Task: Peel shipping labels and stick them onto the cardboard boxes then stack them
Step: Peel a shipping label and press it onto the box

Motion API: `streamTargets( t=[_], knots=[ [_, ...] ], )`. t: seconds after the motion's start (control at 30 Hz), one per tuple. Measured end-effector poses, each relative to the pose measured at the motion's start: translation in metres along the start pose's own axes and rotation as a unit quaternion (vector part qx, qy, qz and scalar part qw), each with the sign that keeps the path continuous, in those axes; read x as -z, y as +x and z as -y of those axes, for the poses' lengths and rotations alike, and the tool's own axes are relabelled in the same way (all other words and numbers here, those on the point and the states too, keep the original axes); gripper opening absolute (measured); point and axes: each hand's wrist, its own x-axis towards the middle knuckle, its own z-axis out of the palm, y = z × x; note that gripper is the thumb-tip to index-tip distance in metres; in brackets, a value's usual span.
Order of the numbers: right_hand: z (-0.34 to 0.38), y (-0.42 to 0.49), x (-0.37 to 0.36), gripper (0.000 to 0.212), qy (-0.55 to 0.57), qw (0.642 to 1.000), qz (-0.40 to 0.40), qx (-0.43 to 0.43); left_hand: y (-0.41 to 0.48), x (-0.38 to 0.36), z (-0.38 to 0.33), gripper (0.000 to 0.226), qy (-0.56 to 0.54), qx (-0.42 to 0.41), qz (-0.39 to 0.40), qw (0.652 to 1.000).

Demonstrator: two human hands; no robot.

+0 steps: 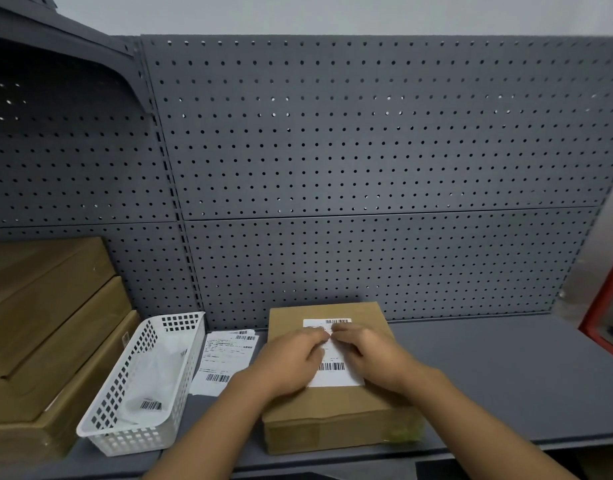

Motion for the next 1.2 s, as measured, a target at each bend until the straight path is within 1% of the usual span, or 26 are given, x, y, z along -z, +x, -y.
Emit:
streamTargets(
  t=[0.07,0.17,0.33,0.43,0.5,0.57,0.7,0.77,0.83,0.93,1.0,1.1,1.13,1.2],
  knots=[
    [0.004,-0.005,-0.005,0.031,-0.004,1.0,-0.022,0.011,-0.009,-0.003,-0.002,0.042,0.021,-0.008,-0.003,1.0],
    [0.003,-0.007,-0.011,0.031,-0.026,0.999,-0.023,0.015,-0.015,-0.012,-0.002,0.046,0.043,-0.019,-0.006,0.999],
    [-0.004,-0.007,-0.027,0.046,-0.034,0.999,-0.003,0.02,-0.017,-0.019,-0.002,0.049,0.05,-0.023,0.004,0.998],
    [-0.005,-0.01,-0.024,0.048,-0.01,1.0,-0.01,0.013,-0.019,-0.019,-0.002,0.05,0.057,-0.022,0.003,0.998],
    [-0.004,-0.013,-0.017,0.045,0.02,1.0,-0.008,0.0,-0.018,-0.016,-0.002,0.049,0.046,-0.018,-0.002,0.999],
    [-0.001,-0.017,-0.009,0.042,0.047,0.999,0.002,0.004,-0.022,-0.014,-0.003,0.047,0.022,-0.014,-0.02,0.999],
    [0.003,-0.03,0.004,0.049,0.092,0.996,0.0,-0.012,-0.042,-0.01,-0.008,0.041,-0.08,-0.026,-0.065,0.994],
    [0.001,-0.035,0.006,0.053,0.103,0.994,-0.007,-0.021,-0.052,-0.012,-0.006,0.037,-0.078,-0.032,-0.069,0.994],
    [0.0,-0.04,0.005,0.056,0.1,0.995,0.006,-0.018,-0.058,-0.018,-0.002,0.034,-0.075,-0.032,-0.067,0.994],
    [0.001,-0.048,-0.006,0.052,0.07,0.997,0.035,-0.001,-0.063,-0.025,0.004,0.034,-0.072,-0.027,-0.074,0.994],
    [0.0,-0.052,-0.014,0.051,0.068,0.997,0.026,0.005,-0.066,-0.028,0.003,0.034,-0.052,-0.042,-0.076,0.995],
    [0.0,-0.047,-0.016,0.045,0.024,0.999,0.028,0.006,-0.066,-0.029,0.0,0.035,-0.029,-0.051,-0.079,0.995],
    [0.0,-0.045,-0.014,0.042,0.02,0.999,0.033,0.002,-0.064,-0.028,0.001,0.035,-0.026,-0.054,-0.074,0.995],
    [-0.002,-0.045,-0.008,0.04,0.049,0.998,0.036,0.0,-0.062,-0.024,0.004,0.035,-0.048,-0.057,-0.05,0.996]
  ],
)
